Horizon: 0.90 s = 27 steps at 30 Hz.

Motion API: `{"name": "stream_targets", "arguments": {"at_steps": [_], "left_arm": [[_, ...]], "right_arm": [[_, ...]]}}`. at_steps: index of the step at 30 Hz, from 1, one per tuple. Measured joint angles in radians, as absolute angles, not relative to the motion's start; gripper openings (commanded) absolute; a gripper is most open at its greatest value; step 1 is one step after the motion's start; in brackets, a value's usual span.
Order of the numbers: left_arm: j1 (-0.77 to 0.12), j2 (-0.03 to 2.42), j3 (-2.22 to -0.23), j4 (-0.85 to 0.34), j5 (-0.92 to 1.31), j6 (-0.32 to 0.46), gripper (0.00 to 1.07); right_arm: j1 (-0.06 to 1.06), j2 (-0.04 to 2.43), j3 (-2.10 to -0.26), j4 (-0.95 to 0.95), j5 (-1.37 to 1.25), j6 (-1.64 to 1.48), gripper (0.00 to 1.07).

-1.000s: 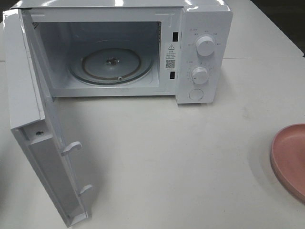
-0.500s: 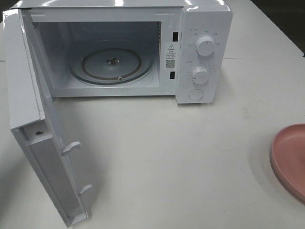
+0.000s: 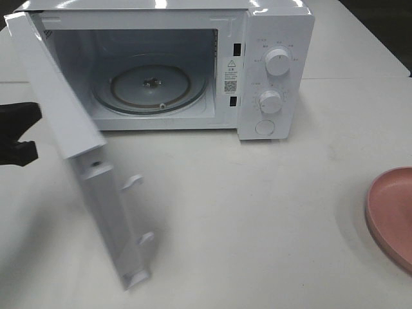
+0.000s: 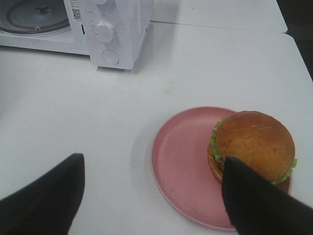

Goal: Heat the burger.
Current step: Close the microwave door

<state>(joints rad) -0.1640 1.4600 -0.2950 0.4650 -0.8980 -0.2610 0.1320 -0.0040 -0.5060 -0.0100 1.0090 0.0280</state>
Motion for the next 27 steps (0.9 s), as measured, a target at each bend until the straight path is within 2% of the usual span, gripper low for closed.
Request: {"name": "stream_targets", "arguments": {"at_steps": [3, 5, 6, 8, 11, 12, 14, 18, 27], "left_arm": [[-0.189, 1.47, -0.3, 0.455, -0.9, -0.251, 0.0], [-0.251, 1.493, -0.314, 0.397, -0.901, -0.232, 0.0], [-0.251, 1.493, -0.314, 0.397, -0.901, -0.232, 0.0], [-0.325, 1.516, -0.343, 0.285, -0.901, -0.219, 0.0], [-0.345, 1.524, -0.355, 0.256, -0.901, -0.214, 0.0], [-0.384, 1.541, -0.383, 0.203, -0.9, -0.2, 0.0], [-0.399, 1.551, -0.394, 0.187, -0.9, -0.194, 0.0], [-0.487, 1.622, -0.47, 0.06, -0.897, -0.161, 0.0], [-0.587, 1.721, -0.607, -0.043, -0.862, -0.141, 0.0]], "right_arm": [[0.132, -0.004, -0.506, -0.01, 1.009, 0.028, 0.75], [0.132, -0.004, -0.506, -0.01, 1.009, 0.028, 0.75], [0.132, -0.004, -0.506, -0.01, 1.009, 0.028, 0.75], [0.132, -0.004, -0.506, -0.01, 1.009, 0.028, 0.75], [0.132, -0.004, -0.506, -0.01, 1.009, 0.028, 0.75], [0.132, -0.004, -0.506, -0.01, 1.009, 0.028, 0.75], [0.132, -0.004, -0.506, -0.01, 1.009, 0.028, 0.75], [0.132, -0.004, -0.506, -0.01, 1.009, 0.028, 0.75], [0.132, -0.004, -0.506, -0.01, 1.009, 0.028, 0.75]]}}
